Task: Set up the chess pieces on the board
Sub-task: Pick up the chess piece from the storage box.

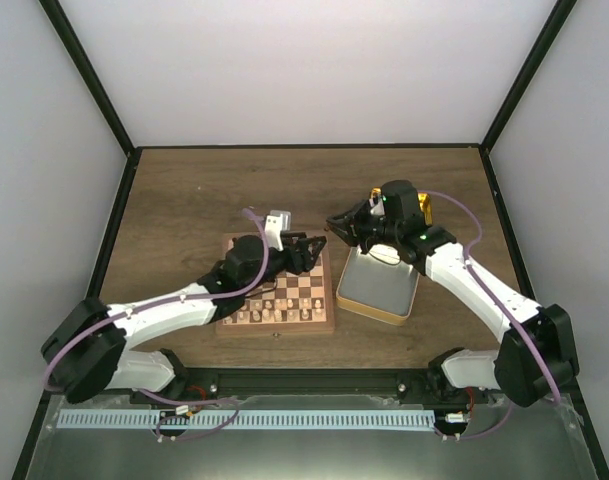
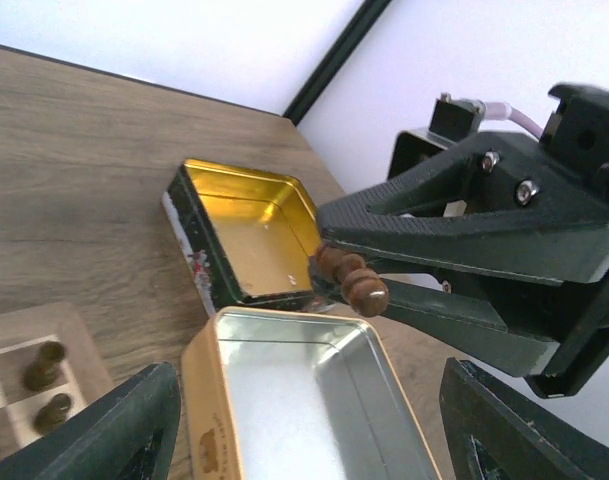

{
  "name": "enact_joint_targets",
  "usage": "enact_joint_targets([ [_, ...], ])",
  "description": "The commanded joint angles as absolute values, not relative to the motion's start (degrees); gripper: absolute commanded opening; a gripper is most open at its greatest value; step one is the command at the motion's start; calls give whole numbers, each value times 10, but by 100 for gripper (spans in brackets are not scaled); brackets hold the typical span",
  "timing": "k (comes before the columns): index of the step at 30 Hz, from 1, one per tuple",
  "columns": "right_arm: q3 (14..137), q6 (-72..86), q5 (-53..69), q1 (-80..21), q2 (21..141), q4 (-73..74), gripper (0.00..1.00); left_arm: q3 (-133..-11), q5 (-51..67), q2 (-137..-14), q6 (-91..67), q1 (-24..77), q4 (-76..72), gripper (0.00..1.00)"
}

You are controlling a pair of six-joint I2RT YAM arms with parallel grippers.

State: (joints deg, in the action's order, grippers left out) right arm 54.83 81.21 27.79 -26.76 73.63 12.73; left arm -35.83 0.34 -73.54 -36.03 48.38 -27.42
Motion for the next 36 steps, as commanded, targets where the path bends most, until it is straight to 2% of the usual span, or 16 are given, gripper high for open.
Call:
enact_joint_targets([
  [1,564,865,326,-271,728,96,12,-395,22,-780,-367,497,-342,73],
  [5,557,864,329,-271,721,95,12,-419,21,-806,-373,498,-355,67],
  [10,556,853,329,-271,720,99,12,-425,7,-818,-389,501,-362,46],
  [13,552,850,329,-271,719,98,13,-412,-15,-808,-395,503,-365,41],
  [24,552,839,338,-271,721,102,13,-420,-54,-786,-381,509,-335,6],
  [27,556,814,325,-271,719,103,22,-431,-61,-784,-372,509,-298,4],
  [32,580,692,292,-245,714,148,56,-469,-70,-769,-371,508,-139,4],
  [36,583,615,206,-230,680,189,67,-525,-63,-776,-340,503,56,4],
])
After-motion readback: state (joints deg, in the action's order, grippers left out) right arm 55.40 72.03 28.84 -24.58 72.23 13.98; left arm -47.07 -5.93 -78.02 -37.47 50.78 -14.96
